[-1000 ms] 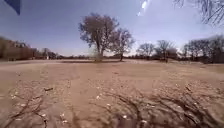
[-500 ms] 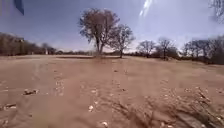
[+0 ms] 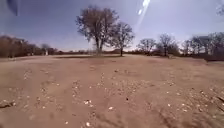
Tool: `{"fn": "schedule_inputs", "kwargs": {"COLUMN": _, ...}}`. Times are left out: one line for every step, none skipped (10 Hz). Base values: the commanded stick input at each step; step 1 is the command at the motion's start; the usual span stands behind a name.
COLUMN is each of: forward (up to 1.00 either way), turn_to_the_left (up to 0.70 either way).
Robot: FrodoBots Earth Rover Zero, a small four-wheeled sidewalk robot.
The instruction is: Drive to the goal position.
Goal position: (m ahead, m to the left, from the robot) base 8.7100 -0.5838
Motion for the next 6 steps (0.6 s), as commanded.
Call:
{"fn": "schedule_inputs", "kwargs": {"forward": 1.0, "turn_to_the_left": -0.22}}
{"fn": "schedule_inputs", "kwargs": {"forward": 1.0, "turn_to_the_left": -0.19}}
{"fn": "schedule_inputs", "kwargs": {"forward": 1.0, "turn_to_the_left": -0.16}}
{"fn": "schedule_inputs", "kwargs": {"forward": 1.0, "turn_to_the_left": -0.13}}
{"fn": "schedule_inputs", "kwargs": {"forward": 1.0, "turn_to_the_left": -0.1}}
{"fn": "schedule_inputs", "kwargs": {"forward": 1.0, "turn_to_the_left": -0.07}}
